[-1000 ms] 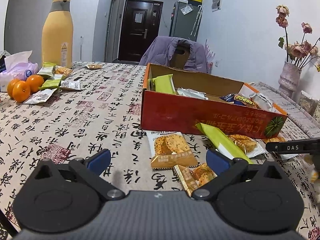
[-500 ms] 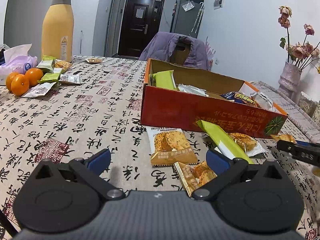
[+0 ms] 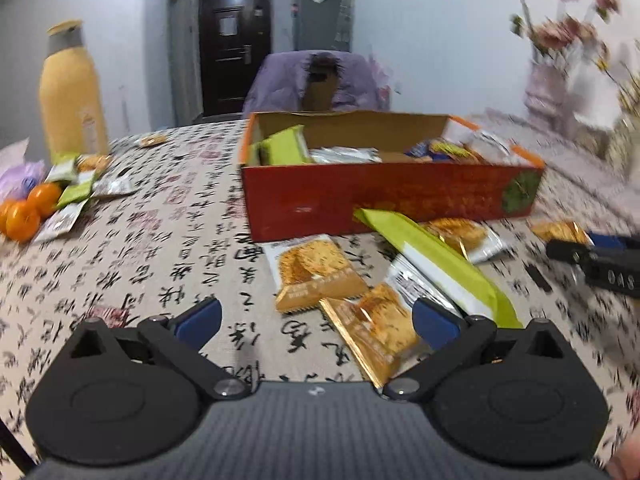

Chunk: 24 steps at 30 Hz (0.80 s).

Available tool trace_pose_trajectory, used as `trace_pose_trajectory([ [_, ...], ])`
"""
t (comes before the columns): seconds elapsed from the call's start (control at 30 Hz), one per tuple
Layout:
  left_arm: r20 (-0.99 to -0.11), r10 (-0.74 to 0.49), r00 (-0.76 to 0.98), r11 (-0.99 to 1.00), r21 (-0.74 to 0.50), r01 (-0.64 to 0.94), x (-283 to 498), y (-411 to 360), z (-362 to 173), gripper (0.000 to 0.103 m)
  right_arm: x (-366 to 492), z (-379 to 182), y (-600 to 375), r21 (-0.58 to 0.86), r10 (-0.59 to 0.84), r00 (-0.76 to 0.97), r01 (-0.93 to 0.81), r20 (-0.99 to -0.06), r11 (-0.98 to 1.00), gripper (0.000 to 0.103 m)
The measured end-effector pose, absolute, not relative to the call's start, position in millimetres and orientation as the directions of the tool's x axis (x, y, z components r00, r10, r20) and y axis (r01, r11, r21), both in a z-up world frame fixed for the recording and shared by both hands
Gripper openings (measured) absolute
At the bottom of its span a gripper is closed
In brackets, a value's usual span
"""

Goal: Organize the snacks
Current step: 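Grasp a printed biscuit packet with the right tool while the left tool approaches another, then grasp the printed pumpkin-seed biscuit packet with the left tool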

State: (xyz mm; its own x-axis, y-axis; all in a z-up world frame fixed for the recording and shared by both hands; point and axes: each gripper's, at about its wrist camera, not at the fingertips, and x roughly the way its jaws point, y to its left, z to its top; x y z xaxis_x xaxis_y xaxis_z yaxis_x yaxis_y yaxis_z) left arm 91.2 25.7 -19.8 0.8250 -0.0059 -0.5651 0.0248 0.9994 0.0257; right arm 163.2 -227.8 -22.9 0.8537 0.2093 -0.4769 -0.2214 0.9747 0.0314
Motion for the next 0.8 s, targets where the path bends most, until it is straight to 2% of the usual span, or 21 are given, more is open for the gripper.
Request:
trace_pose_trajectory([
  [0.3,-0.603,-0.046,0.796,0.98,0.127,0.152,104,3,-24,0.103,164,-26,-232,0.068,0.234,0.845,-0.23,-0.481,0.971,0.042],
  [0.5,-0.612,-0.038,0.79,0.977,0.143,0.157,115,-5,-27,0.103,163,-27,-234,0.089,0.249,0.843,-0.236,-0.477,0.968,0.042],
  [0.57,-0.62,-0.043,0.784,0.979,0.131,0.157,118,-6,-28,0.099,163,-27,-234,0.092,0.253,0.842,-0.239,-0.476,0.967,0.042],
  [0.63,-0.632,-0.049,0.773,0.98,0.119,0.159,119,-7,-29,0.084,163,-27,-234,0.095,0.257,0.842,-0.241,-0.475,0.966,0.043],
  [0.8,-0.638,-0.085,0.765,0.986,0.057,0.157,118,-9,-30,0.067,163,-27,-235,0.099,0.26,0.843,-0.243,-0.471,0.965,0.043],
])
